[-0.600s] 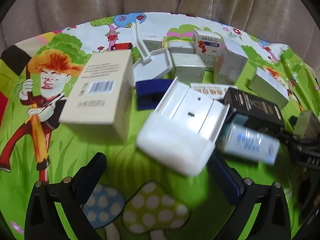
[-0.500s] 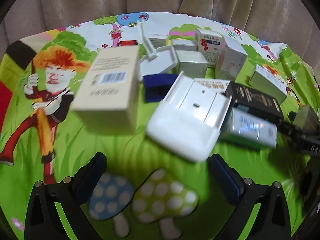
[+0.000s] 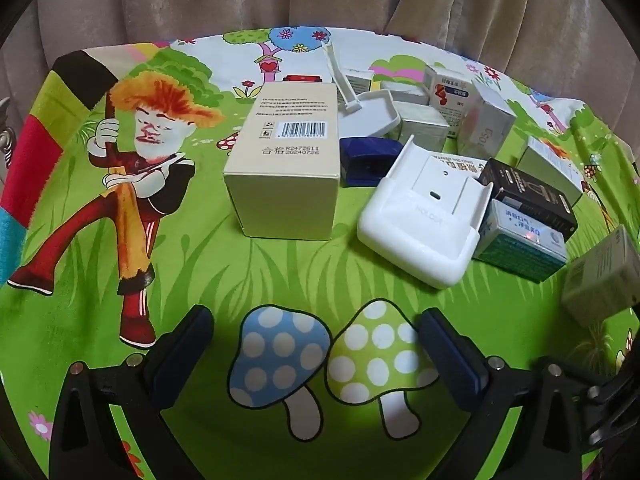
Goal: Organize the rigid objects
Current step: 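Grasp the white barcode box with the right gripper and lift it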
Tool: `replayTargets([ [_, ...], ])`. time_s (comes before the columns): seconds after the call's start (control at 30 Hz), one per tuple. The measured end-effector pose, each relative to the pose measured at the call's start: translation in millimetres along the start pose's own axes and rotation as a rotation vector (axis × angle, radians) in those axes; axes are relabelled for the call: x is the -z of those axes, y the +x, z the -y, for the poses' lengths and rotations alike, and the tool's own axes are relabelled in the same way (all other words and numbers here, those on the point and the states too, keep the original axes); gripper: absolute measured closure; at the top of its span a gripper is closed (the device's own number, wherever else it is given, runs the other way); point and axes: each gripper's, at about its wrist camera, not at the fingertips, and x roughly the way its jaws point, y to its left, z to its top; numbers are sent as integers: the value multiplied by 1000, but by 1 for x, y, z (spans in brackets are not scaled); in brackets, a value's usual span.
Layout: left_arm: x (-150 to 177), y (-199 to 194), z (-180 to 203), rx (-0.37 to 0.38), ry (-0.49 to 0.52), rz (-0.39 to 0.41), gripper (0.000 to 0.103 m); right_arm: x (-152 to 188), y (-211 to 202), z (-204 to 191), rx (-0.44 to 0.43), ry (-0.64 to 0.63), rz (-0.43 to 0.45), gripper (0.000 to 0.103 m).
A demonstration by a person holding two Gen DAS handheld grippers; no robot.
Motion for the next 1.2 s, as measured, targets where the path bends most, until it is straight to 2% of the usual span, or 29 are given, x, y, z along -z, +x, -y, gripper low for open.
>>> replayTargets([
  [0.07, 0, -1, 0, -10, 6, 3, 0, -13, 8, -8, -31, -51, 1, 2],
  [0.13, -1, -1, 0, -13, 10, 0, 0, -23, 15, -7, -20, -70, 9, 2],
  [0.33, -3, -3, 1, -47, 33, -3, 0, -47, 34, 30, -29, -12, 11, 3],
  [0.47, -2, -2, 0, -22, 17, -5, 0, -53, 32, 23, -75, -91, 19, 24],
  [0.67, -2, -1, -1, -20, 16, -5, 0, -25, 10, 19, -53, -44, 11, 25],
  [0.8, -2, -2, -1, -24, 11, 16, 0, -15, 1, 10, -97, -83, 39, 27],
  [0.9, -2, -2, -1, -25, 10, 7, 0, -31, 11, 7, -103, -103, 29, 29],
  [1.07, -2, -2, -1, -29, 14, -1, 0, -58, 26, 6, -153, -136, 17, 44],
  [1.2, -2, -2, -1, -32, 16, -6, 0, -70, 34, 12, -188, -101, 40, 50],
])
